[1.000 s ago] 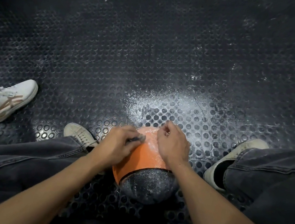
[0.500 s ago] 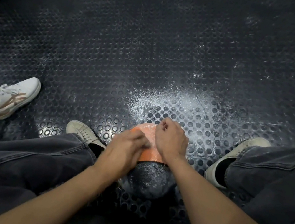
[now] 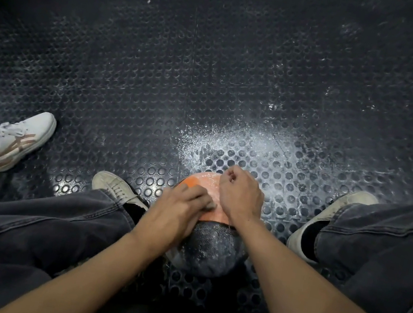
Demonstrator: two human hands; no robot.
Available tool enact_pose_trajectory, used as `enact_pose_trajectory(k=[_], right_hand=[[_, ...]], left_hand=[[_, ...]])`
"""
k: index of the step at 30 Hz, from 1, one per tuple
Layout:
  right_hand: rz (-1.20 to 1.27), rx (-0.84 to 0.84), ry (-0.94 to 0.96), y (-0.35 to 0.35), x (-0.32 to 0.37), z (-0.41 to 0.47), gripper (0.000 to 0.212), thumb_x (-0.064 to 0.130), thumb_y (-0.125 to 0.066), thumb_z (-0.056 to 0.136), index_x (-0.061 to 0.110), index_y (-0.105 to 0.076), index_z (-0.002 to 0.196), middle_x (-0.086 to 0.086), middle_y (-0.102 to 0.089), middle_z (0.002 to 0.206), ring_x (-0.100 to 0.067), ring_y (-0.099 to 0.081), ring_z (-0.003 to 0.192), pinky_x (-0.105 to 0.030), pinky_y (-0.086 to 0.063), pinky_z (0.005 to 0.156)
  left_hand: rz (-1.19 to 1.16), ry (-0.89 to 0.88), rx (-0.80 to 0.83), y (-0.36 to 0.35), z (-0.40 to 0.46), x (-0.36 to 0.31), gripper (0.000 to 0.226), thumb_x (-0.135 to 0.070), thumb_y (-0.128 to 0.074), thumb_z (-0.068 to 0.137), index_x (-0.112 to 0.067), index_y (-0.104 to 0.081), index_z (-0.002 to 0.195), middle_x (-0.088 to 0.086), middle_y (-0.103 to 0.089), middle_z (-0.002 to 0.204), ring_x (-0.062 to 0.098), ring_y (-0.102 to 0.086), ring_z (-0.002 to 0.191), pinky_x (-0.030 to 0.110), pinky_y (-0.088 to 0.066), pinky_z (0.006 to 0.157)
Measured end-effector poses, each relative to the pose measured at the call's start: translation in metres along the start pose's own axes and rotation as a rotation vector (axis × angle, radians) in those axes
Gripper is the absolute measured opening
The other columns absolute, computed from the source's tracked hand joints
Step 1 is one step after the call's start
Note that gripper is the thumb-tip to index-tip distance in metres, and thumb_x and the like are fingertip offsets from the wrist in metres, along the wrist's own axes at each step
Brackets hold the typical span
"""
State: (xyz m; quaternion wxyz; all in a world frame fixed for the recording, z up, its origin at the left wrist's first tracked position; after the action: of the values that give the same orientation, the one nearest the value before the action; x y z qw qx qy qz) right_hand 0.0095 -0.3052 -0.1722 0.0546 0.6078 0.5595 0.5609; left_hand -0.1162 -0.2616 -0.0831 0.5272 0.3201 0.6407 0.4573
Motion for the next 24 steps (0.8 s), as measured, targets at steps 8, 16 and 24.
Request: enact_pose_trajectory(k=[8, 16, 24], right_hand=[[-0.011, -0.008, -0.008, 0.0, -0.002, -0.002, 0.024, 0.039, -0.04, 0.103, 0.027, -0.052, 0.087, 0.01, -0.055, 0.088, -0.015, -0.056, 0.086, -0.04, -0.049, 0.089], [0.067, 0.003, 0.018, 0.003, -0.004, 0.0, 0.021, 0.034, -0.045, 0.102, 0.028, -0.052, 0.083, 0.011, -0.056, 0.087, -0.013, -0.055, 0.082, -0.039, -0.052, 0.087], [0.039, 0.017, 0.015, -0.003, -0.006, 0.005, 0.021, 0.035, -0.045, 0.103, 0.027, -0.056, 0.088, 0.006, -0.061, 0.086, -0.009, -0.047, 0.066, -0.028, -0.043, 0.068]], left_hand=[[0.008, -0.087, 0.014, 0.005, -0.005, 0.01, 0.024, -0.029, -0.046, 0.097, -0.022, -0.065, 0.111, -0.008, -0.061, 0.111, 0.016, -0.053, 0.08, 0.039, -0.047, 0.069], [-0.026, -0.077, -0.025, 0.002, -0.007, 0.017, 0.023, -0.03, -0.044, 0.1, -0.025, -0.062, 0.114, -0.011, -0.059, 0.114, 0.015, -0.053, 0.083, 0.041, -0.048, 0.072], [-0.072, -0.111, 0.031, 0.009, -0.009, 0.02, 0.024, -0.029, -0.046, 0.099, -0.024, -0.064, 0.114, -0.01, -0.06, 0.118, 0.016, -0.052, 0.082, 0.04, -0.046, 0.071]])
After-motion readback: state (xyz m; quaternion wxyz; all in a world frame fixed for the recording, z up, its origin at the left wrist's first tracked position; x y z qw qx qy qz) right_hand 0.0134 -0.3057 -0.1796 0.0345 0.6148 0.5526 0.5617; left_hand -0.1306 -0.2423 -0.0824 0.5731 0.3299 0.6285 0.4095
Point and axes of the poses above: each hand's wrist, its own z-axis towards the middle knuckle, its own y-axis out of the back of the hand, x = y × z, the point moved 8 cm from there along z, towards the middle knuckle
